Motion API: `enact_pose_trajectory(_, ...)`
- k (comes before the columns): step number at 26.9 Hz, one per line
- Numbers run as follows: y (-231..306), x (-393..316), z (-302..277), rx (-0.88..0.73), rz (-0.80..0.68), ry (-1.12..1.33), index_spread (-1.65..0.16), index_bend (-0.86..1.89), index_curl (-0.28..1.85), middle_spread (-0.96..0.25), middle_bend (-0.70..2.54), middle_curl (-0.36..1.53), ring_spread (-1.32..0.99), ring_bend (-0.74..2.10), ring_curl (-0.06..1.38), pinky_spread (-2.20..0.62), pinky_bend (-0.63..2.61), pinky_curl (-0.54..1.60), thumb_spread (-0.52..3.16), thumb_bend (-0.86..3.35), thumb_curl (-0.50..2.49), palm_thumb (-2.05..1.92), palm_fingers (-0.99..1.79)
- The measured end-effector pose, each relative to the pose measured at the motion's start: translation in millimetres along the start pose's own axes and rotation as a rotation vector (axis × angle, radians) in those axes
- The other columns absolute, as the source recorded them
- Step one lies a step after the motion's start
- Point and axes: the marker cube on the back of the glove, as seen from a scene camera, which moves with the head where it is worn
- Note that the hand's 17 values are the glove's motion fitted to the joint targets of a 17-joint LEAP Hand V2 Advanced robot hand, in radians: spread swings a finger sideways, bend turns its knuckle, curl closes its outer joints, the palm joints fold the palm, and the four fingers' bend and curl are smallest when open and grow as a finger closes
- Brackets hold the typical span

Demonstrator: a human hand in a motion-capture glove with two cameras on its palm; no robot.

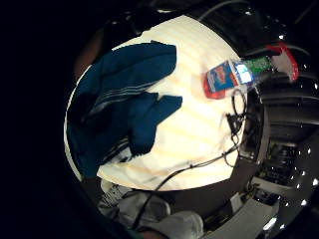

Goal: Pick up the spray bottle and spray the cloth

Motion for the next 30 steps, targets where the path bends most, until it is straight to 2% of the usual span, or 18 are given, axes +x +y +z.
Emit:
enact_pose_trajectory(5,5.9,4.0,1.3,0.000,-0.004,-0.008,-0.25,0.21,0.14,-0.02,0.26,0.12,0.04,0.20,0.08,0.17,0.41,0.15,0.66,0.21,0.09,0.38,0.44)
enact_pose_trajectory(11,24.2,15.2,2.2,0.031,0.000,-0.027,-0.31,0.19,0.19,-0.03,0.26,0.17,0.05,0.19,0.11,0.21,0.40,0.20,0.88,0.19,0.12,0.41,0.43)
enact_pose_trajectory(20,67.7,63.9,5.9,0.110,0.050,-0.098,-0.34,0.16,0.23,-0.03,0.25,0.22,0.06,0.19,0.14,0.23,0.40,0.24,1.03,0.14,0.15,0.43,0.41)
enact_pose_trajectory(30,97.4,148.3,11.3,0.226,0.206,-0.257,-0.31,0.11,0.23,-0.03,0.26,0.27,0.06,0.22,0.18,0.24,0.42,0.28,1.09,0.07,0.18,0.45,0.37)
